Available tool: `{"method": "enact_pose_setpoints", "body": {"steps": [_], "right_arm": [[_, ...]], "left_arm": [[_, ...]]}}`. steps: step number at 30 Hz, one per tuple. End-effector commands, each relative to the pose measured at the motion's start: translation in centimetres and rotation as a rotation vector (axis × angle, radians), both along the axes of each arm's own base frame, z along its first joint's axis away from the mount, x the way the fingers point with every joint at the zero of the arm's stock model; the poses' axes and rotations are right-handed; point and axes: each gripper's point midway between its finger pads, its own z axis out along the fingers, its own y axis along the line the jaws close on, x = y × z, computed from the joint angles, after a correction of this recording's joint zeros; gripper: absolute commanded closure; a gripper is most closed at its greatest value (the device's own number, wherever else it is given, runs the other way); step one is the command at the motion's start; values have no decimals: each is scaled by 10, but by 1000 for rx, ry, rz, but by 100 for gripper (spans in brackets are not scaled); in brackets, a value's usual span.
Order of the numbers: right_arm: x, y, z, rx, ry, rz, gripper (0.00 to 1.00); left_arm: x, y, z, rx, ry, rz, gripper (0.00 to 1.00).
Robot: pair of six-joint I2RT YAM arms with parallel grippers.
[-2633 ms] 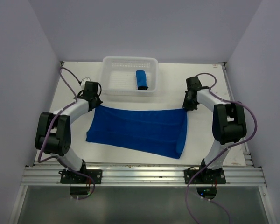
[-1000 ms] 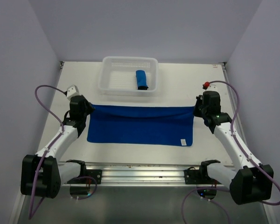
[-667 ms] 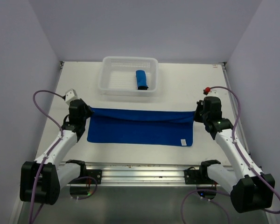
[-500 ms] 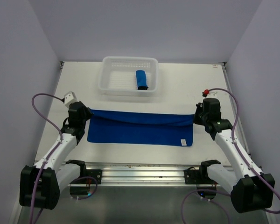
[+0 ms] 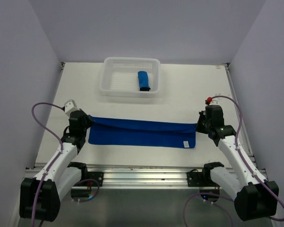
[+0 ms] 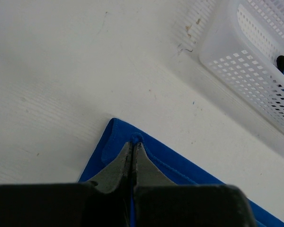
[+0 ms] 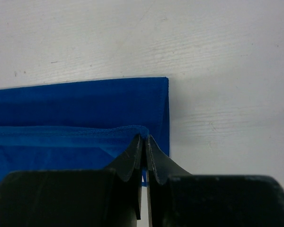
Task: Roll the towels
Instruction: Fold the towel
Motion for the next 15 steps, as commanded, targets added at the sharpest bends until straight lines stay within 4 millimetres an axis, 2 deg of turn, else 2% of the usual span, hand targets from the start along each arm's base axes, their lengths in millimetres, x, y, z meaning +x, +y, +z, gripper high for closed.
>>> {"method": "enact_pose_setpoints", "body": {"steps": [1, 11, 12, 13, 15], "right_arm": [[-7, -7, 0, -21, -5, -32, 95], [-9, -3, -3, -14, -2, -17, 88], [-9, -1, -4, -13, 0, -8, 86], [-9, 1, -4, -15, 4, 2, 78], [-9, 3, -4, -17, 8, 13, 75]], "left_arm": [[-3, 7, 1, -1, -20, 33, 100], [-13, 6, -5, 2, -22, 19, 100], [-14, 6, -6, 3, -19, 19, 100], [-16, 7, -8, 6, -19, 21, 100], [-17, 6, -8, 5, -25, 12, 100]]}}
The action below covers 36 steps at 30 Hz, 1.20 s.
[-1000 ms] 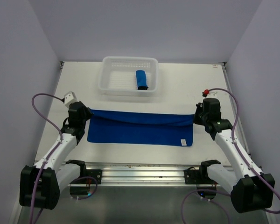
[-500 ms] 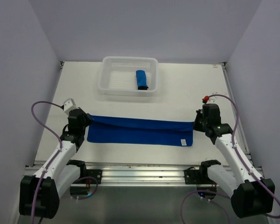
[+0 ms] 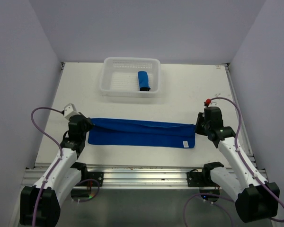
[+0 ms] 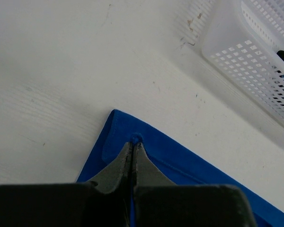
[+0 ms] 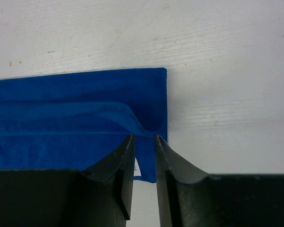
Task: Roll the towels
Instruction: Fold the towel
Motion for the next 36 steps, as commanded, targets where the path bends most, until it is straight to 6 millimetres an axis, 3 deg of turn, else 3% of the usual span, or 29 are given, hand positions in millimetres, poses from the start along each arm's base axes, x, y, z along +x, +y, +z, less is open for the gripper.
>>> {"method": "enact_pose_setpoints", "body": {"steps": [1, 9, 11, 12, 16, 21, 25, 36], "right_arm": [[0, -1, 2, -21, -5, 0, 72], [2, 0, 19, -5, -83, -4, 70], [5, 0, 22, -3, -89, -11, 69], [8, 2, 25, 8, -96, -9, 69], [24, 12, 28, 53, -90, -9, 68], [42, 18, 17, 56, -53, -9, 67], [60, 15, 11, 25, -51, -20, 66], [90, 11, -22, -28, 17, -37, 65]], "left_arm": [[-3, 6, -3, 14, -9, 19, 100], [-7, 1, -12, 14, 1, -15, 99], [-10, 2, -16, 13, 9, -12, 88], [-10, 2, -16, 12, 9, -8, 77], [-8, 6, -7, 5, -5, 23, 63], [-10, 9, 1, 12, 15, 43, 57], [1, 7, 16, 15, -17, 29, 54], [20, -1, 25, 24, -3, -18, 49]]}}
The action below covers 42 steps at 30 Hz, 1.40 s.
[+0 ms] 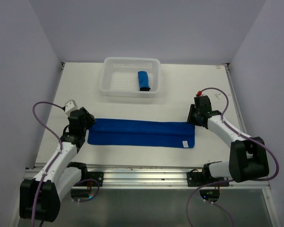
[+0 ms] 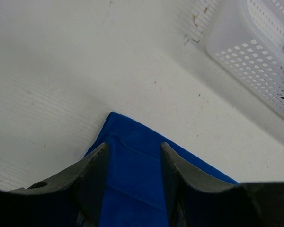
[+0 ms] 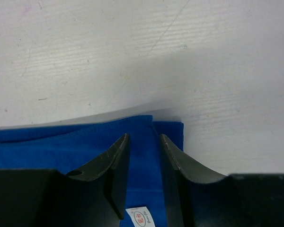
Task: Roll the towels
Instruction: Fold the towel
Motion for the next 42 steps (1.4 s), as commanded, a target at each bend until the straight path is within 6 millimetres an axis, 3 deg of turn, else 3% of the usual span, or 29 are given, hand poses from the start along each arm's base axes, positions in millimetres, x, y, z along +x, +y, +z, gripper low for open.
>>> {"method": "enact_pose_setpoints", "body": {"steps": [1, 11, 21, 29, 35, 42], "right_arm": [[35, 0, 16, -5, -101, -8, 65], [39, 2, -2, -4, -64, 7, 71], [32, 1, 7, -4, -75, 13, 100], [16, 0, 13, 7, -74, 14, 100], [-10, 2, 19, 49, -73, 14, 100], [-39, 5, 14, 77, -32, 35, 100]], "left_arm": [[15, -2, 23, 6, -72, -25, 49], [11, -6, 3, 8, -11, -52, 48], [17, -7, 15, 3, -50, -58, 47], [11, -7, 15, 2, -36, -58, 47], [10, -9, 25, -11, -60, -64, 46], [7, -10, 29, -19, -63, -65, 45]]}}
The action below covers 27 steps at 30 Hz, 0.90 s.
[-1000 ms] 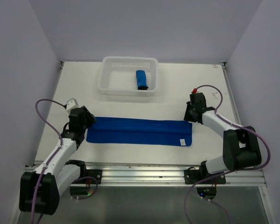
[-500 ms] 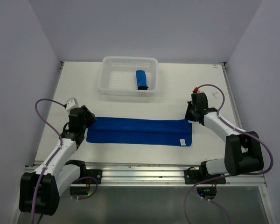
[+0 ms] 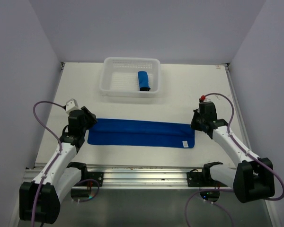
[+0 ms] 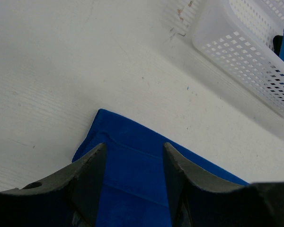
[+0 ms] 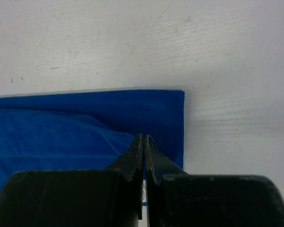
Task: Roll the towels
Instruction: Fold the towel
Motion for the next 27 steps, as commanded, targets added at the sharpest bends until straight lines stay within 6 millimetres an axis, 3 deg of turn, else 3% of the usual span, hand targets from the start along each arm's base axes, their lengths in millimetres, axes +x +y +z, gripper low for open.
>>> {"method": "enact_pose_setpoints", "body": {"steps": [1, 18, 27], "right_arm": [[-20, 2, -7, 23, 48, 9, 100], [-59, 16, 6, 138, 38, 4, 100], [-76, 16, 5, 71, 57, -16, 100]], "left_arm": [[7, 0, 24, -3, -55, -6, 45], [0, 0, 34, -4, -67, -13, 44], [-4, -2, 34, -6, -66, -22, 44]]}}
